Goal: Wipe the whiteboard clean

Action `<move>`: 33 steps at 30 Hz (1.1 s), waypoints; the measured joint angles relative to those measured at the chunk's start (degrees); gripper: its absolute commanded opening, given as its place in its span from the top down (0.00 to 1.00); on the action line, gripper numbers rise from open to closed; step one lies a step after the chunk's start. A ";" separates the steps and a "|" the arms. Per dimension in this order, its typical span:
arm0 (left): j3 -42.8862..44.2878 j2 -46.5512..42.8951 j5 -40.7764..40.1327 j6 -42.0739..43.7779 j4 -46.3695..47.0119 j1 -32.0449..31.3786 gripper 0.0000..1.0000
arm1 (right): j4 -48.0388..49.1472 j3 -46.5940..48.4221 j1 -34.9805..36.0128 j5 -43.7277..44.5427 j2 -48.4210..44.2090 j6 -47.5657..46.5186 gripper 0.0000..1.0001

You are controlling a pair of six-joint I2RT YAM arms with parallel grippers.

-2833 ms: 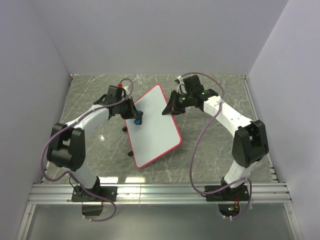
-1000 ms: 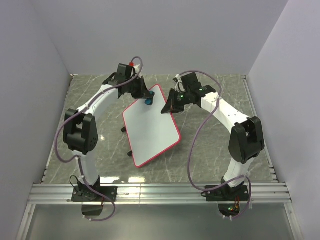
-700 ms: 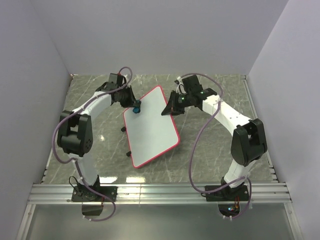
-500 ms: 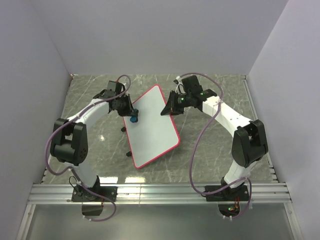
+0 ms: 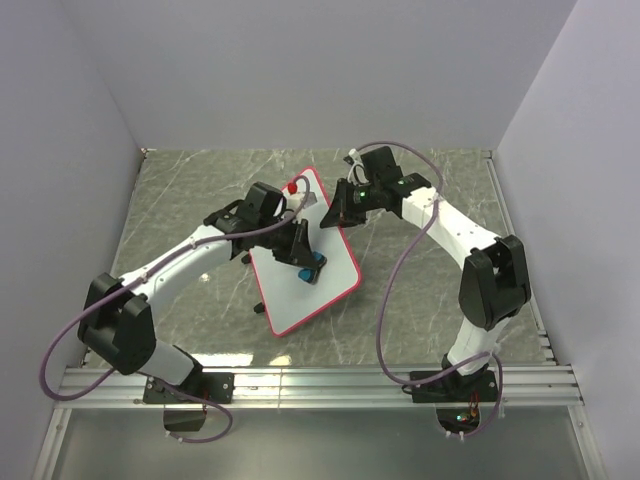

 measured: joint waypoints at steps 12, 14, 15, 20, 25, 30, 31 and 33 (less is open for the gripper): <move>-5.40 -3.28 -11.76 -1.68 -2.60 3.34 1.00 | 0.00 -0.20 0.07 -0.22 -0.15 -0.98 1.00; -6.69 -3.28 -14.34 -2.14 -3.65 4.85 1.00 | 0.22 -1.03 0.07 -0.26 -0.79 -0.98 1.00; -7.32 -3.08 -15.37 -2.49 -4.02 5.44 1.00 | 0.26 -1.42 0.09 -0.31 -1.14 -0.98 1.00; -11.06 0.26 -20.44 -5.44 -4.17 9.40 1.00 | 0.83 -2.93 0.04 -0.26 -2.16 -0.98 1.00; -11.41 3.39 -25.59 -7.91 -5.05 11.69 1.00 | 1.09 -2.99 0.04 -0.39 -2.40 -0.96 1.00; -11.85 2.43 -30.29 -9.14 -6.29 11.58 1.00 | 1.11 -2.99 0.07 -0.63 -2.40 -0.96 1.00; -11.72 1.66 -30.99 -9.22 -6.93 11.65 1.00 | 1.05 -2.99 0.11 -0.76 -2.40 -0.98 1.00; -10.64 -0.33 -32.33 -9.42 -9.11 12.11 1.00 | 1.05 -2.99 0.20 -0.85 -2.40 -0.98 1.00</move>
